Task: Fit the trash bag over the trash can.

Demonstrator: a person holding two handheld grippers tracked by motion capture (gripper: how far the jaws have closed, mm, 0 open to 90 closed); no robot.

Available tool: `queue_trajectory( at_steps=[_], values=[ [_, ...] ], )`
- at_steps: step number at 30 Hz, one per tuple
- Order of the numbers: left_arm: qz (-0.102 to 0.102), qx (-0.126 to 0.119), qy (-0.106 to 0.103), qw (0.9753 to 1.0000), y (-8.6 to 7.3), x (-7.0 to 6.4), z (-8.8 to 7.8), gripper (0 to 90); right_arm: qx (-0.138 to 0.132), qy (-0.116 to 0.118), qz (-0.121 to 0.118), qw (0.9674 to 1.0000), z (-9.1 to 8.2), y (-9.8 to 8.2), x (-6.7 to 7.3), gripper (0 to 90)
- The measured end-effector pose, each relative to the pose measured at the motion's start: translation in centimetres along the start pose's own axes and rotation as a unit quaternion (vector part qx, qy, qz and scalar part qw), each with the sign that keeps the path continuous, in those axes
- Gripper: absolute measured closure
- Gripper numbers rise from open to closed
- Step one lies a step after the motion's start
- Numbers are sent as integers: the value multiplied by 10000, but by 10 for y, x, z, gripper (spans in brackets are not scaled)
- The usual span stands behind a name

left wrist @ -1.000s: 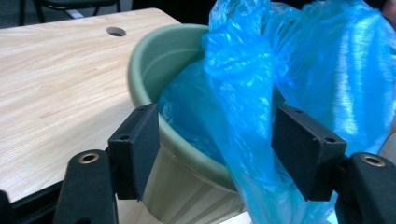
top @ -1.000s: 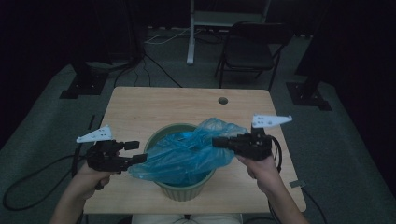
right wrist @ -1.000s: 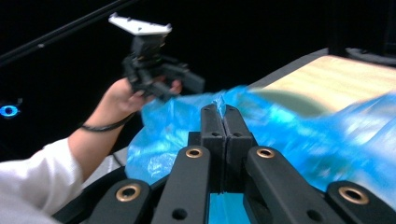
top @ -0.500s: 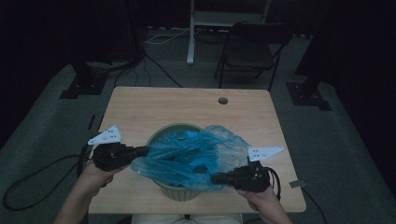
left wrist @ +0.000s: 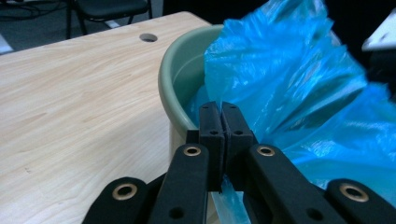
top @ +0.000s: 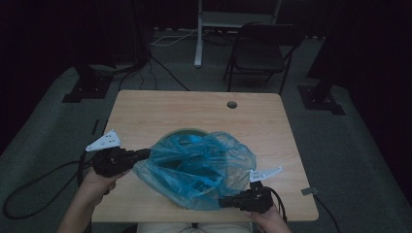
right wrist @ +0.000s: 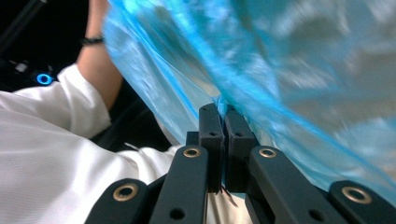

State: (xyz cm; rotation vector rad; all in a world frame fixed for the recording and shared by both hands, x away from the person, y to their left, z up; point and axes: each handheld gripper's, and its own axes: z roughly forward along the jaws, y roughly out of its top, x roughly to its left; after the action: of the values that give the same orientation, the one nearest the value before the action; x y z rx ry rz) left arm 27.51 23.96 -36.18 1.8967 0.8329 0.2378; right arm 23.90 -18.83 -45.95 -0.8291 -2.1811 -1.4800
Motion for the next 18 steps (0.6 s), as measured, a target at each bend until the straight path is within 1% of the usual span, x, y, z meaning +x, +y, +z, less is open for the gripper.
queue_trajectory(
  at_steps=[1, 2, 3, 4, 5, 6, 7, 8, 9, 10, 11, 12, 13, 14, 15, 16, 17, 18],
  values=[
    [-28, -12, -60, 10000, -1, 1, -1, 877, 52, -133, 58, 9999, 2, -4, -4, 885],
    [-44, 4, -48, 10000, -2, 1, -1, 877, 124, -327, 106, 9993, 5, -7, -8, 885],
    [-18, 29, -93, 10000, -4, 1, 0, 878, 108, -341, 163, 9992, 7, -11, -13, 886],
    [-7, 66, -142, 9999, -6, 0, 1, 880, 40, -244, 312, 9992, 8, -15, -19, 897],
    [-27, 72, -156, 9998, -7, -1, 2, 880, 25, -282, 375, 9989, 9, -17, -22, 898],
    [-8, 70, -243, 9997, -8, -3, 3, 879, 21, -385, 341, 9987, 10, -17, -24, 897],
    [-17, 48, -284, 9996, -9, -4, 3, 879, 67, -460, 361, 9983, 12, -17, -24, 897],
    [-18, 30, -268, 9996, -9, -5, 3, 879, 144, -534, 341, 9979, 13, -16, -23, 879],
    [-18, 30, -268, 9996, -9, -5, 3, 880, 144, -534, 341, 9979, 13, -16, -23, 879],
    [-5, -22, -230, 9997, -7, -5, 0, 880, 155, -519, 341, 9980, 11, -14, -21, 827],
    [-25, -41, -220, 9997, -7, -5, -1, 884, 37, -581, 232, 9980, 1, -8, -19, 790],
    [-30, -74, -251, 9997, -6, -4, -3, 885, -81, -607, 222, 9979, -7, -5, -18, 763],
    [-69, -102, -259, 9996, -7, -3, -4, 884, -280, -612, 249, 9974, -20, -2, -17, 756],
    [-72, -107, -259, 9996, -7, -3, -5, 884, -401, -591, 279, 9971, -28, -1, -18, 751],
    [-72, -107, -259, 9996, -7, -3, -5, 884, -401, -591, 279, 9971, -28, -1, -18, 751],
    [-66, -129, -223, 9996, -7, -3, -5, 884, -508, -589, 321, 9965, -38, 1, -18, 740],
    [-62, -131, -241, 9996, -8, -3, -5, 884, -708, -838, 318, 9935, -58, 2, -16, 727],
    [-67, -155, -273, 9995, -9, -3, -5, 884, -783, -946, 335, 9919, -66, 3, -16, 706]
  ],
)
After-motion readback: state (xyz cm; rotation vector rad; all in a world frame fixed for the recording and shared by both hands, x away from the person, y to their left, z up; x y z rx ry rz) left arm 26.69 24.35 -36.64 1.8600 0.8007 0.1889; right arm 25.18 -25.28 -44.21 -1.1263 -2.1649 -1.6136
